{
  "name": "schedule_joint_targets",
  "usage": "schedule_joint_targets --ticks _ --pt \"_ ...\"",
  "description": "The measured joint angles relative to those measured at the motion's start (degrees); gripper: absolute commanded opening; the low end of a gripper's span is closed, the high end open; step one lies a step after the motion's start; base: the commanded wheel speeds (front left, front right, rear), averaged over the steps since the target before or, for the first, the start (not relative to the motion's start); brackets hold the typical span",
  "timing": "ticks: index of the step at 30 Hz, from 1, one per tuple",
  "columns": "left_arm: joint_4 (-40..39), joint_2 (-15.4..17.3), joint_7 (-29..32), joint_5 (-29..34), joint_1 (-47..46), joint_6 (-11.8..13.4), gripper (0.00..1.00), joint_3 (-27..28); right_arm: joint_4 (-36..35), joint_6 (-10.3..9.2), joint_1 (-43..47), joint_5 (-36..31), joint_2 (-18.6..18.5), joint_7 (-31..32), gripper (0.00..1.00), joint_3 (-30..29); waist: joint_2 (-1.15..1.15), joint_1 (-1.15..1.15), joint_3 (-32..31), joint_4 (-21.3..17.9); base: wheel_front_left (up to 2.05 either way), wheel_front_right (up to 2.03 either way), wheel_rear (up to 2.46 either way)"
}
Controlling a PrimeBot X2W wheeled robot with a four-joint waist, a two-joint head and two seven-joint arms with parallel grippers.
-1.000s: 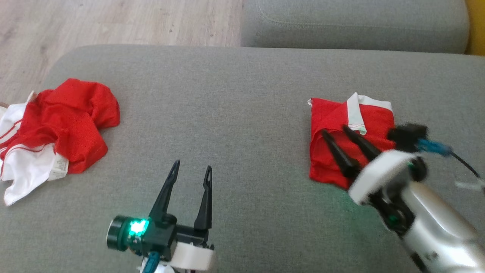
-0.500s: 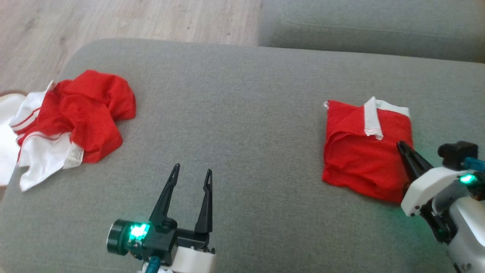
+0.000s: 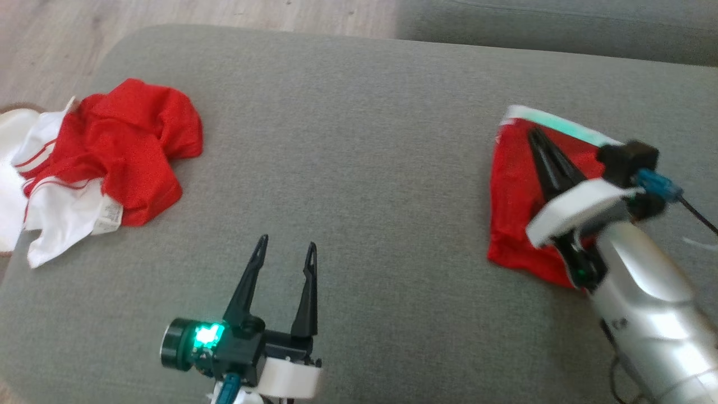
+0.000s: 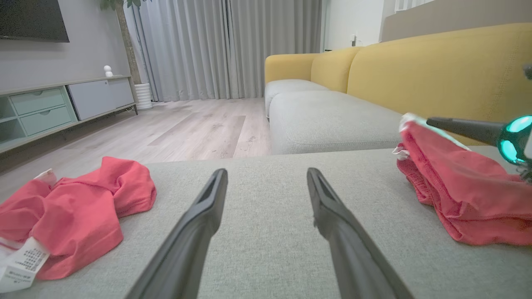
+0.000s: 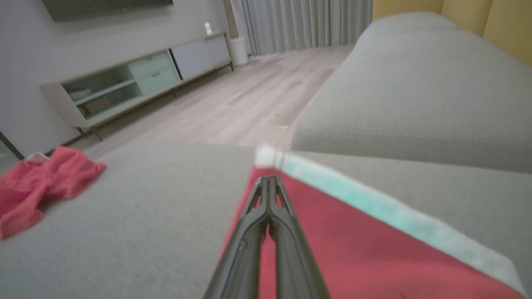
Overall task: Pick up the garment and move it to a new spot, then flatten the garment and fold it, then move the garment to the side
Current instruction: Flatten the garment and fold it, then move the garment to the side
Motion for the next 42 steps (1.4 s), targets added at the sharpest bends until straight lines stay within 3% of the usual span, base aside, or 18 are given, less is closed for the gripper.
schedule_joint_targets --ticks 3,4,5,11,19,27,42 --pt "-0.43 -0.01 0.00 0.00 -0.37 0.29 1.00 0.20 -1.26 0.00 -1.09 -0.07 1.52 -1.27 0.00 0.12 0.00 0.00 -0.18 -0.81 0.00 0.00 0.00" --pt "-0.78 -0.05 0.00 0.00 -0.38 0.85 1.00 0.40 -2.09 0.00 -1.02 -0.49 1.99 -1.64 0.30 0.12 0.00 0.00 -0.36 -1.19 0.00 0.00 0.00" --pt "-1.03 -0.09 0.00 -0.12 -0.37 1.22 1.00 0.80 -3.05 0.00 -0.62 -1.04 2.34 -1.66 1.00 -0.04 0.00 0.00 -0.63 -1.58 0.00 0.00 0.00" --pt "-1.66 -0.14 0.00 -4.82 1.28 2.64 1.00 5.04 -16.01 0.00 12.33 -8.69 3.25 -1.81 1.00 -7.31 0.00 -0.01 -3.31 -4.17 0.00 0.00 0.00" --pt "-4.14 -0.11 0.01 -4.39 8.46 1.02 1.00 9.46 -28.70 0.00 33.01 -15.85 6.53 -1.81 1.00 -17.77 0.00 -0.03 -8.21 -7.92 0.00 0.00 0.00" --pt "-4.80 -0.04 0.01 -1.31 13.80 -2.85 1.00 9.72 -30.61 0.00 41.08 -19.38 8.53 -1.81 1.00 -22.99 0.00 -0.03 -11.77 -9.27 0.00 0.00 0.00" --pt "-4.81 0.04 0.01 -1.34 14.60 -2.40 1.00 11.03 -31.26 0.00 43.06 -22.29 11.12 -1.81 1.00 -25.06 0.00 -0.01 -12.25 -10.44 0.00 0.00 0.00"
